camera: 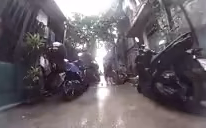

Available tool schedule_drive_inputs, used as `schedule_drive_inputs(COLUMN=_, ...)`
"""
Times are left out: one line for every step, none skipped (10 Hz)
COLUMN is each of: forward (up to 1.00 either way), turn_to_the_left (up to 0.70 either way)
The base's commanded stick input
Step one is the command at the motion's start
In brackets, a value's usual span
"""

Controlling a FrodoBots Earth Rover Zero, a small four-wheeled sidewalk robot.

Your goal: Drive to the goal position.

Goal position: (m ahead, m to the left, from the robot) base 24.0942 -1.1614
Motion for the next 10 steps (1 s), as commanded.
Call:
schedule_drive_inputs(forward=0.99, turn_to_the_left=0.0)
schedule_drive_inputs(forward=0.99, turn_to_the_left=0.0)
schedule_drive_inputs(forward=0.99, turn_to_the_left=0.0)
schedule_drive_inputs(forward=0.99, turn_to_the_left=0.0)
schedule_drive_inputs(forward=0.99, turn_to_the_left=0.0)
schedule_drive_inputs(forward=0.99, turn_to_the_left=0.0)
schedule_drive_inputs(forward=0.99, turn_to_the_left=0.0)
schedule_drive_inputs(forward=0.99, turn_to_the_left=0.0)
schedule_drive_inputs(forward=0.99, turn_to_the_left=0.0)
schedule_drive_inputs(forward=0.99, turn_to_the_left=0.0)
